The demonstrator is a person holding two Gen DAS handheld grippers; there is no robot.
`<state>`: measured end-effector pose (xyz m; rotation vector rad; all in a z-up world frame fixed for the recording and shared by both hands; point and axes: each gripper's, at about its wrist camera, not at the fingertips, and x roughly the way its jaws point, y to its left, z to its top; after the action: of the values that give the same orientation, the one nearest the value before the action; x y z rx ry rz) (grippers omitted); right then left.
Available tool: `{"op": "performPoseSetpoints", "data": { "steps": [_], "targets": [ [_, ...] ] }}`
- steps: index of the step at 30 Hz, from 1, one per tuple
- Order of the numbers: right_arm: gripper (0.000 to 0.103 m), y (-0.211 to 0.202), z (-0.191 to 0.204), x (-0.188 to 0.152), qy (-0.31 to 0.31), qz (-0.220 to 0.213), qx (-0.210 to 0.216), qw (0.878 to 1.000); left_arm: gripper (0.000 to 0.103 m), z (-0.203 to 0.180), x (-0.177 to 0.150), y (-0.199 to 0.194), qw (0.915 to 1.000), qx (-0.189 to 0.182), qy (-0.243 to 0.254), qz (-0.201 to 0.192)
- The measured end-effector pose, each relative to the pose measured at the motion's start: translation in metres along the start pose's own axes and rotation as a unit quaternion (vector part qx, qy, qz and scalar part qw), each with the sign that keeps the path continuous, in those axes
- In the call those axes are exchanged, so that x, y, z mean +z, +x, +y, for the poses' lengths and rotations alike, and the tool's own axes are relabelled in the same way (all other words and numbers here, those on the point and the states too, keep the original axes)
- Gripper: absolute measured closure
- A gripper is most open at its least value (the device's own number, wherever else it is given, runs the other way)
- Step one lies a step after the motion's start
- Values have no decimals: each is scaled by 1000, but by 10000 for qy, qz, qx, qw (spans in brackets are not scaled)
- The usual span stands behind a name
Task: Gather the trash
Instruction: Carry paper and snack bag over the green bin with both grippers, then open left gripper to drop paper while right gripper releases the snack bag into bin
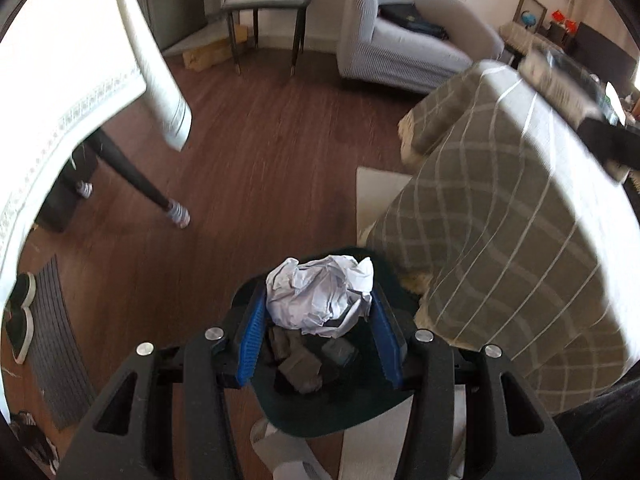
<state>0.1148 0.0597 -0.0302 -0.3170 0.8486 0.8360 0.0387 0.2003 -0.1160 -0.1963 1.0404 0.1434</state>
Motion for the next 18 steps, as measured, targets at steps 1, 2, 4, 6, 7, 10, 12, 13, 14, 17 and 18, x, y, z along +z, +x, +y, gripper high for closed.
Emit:
{"op": "performPoseSetpoints", "data": {
  "steps": [1, 2, 4, 6, 7, 10, 12, 13, 14, 17, 18],
  "targets": [
    [51, 4, 3, 0, -28, 33, 14, 10000, 51, 3, -4, 4, 10000, 14, -16, 77],
    [51, 6, 5, 0, -46, 59, 24, 10000, 51, 5, -6, 7, 9999, 13, -33, 127],
    [51, 14, 12, 1, -95, 140, 53, 9998, 51, 9, -12, 14, 9996, -9, -50, 280],
    [51, 22, 18, 3, -144, 213, 62, 9997, 51, 13, -18, 23, 9991, 17, -21, 419],
    [51, 27, 21, 3, -174, 272, 67, 9995, 49, 14, -21, 26, 9988, 29, -4, 491],
    [51, 39, 28, 2, -235, 421, 76, 9988, 47, 17, -28, 34, 9982, 116, 45, 586],
    [51, 47, 32, 2, -265, 507, 89, 9983, 42, 20, -30, 33, 9983, 89, 40, 582],
    [51, 52, 35, 2, -297, 560, 88, 9979, 39, 21, -30, 32, 9984, 86, 27, 553],
    [51, 56, 37, 1, -323, 608, 85, 9976, 38, 23, -30, 30, 9986, 84, 3, 520],
    [51, 67, 43, 1, -372, 715, 86, 9967, 37, 29, -27, 23, 9989, 25, -103, 447],
    [51, 69, 45, 0, -385, 739, 81, 9965, 37, 31, -27, 21, 9990, 5, -126, 425]
  ]
}}
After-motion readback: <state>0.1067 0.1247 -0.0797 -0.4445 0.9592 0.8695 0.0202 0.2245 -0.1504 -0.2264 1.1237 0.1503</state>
